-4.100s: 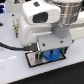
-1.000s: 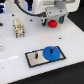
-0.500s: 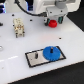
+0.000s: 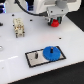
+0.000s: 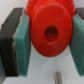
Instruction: Insert the blue gear onto the right peg, followed by the red gear
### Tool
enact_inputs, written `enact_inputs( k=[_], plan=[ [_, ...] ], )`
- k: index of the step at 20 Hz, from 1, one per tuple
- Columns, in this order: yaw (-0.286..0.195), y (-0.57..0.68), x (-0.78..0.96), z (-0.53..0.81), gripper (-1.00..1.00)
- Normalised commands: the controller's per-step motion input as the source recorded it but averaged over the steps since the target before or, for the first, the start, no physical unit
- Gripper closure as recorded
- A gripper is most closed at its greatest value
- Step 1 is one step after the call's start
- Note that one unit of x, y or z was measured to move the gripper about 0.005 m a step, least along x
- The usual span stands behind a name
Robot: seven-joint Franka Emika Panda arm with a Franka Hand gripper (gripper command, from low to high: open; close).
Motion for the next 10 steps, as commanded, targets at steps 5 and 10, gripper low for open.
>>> enact_inputs(
  k=[5, 10],
  plan=[
    [0.000, -0.11, 0.45, 0.55, 1.00],
    [0.000, -0.18, 0.59, 0.52, 1.00]
  ],
)
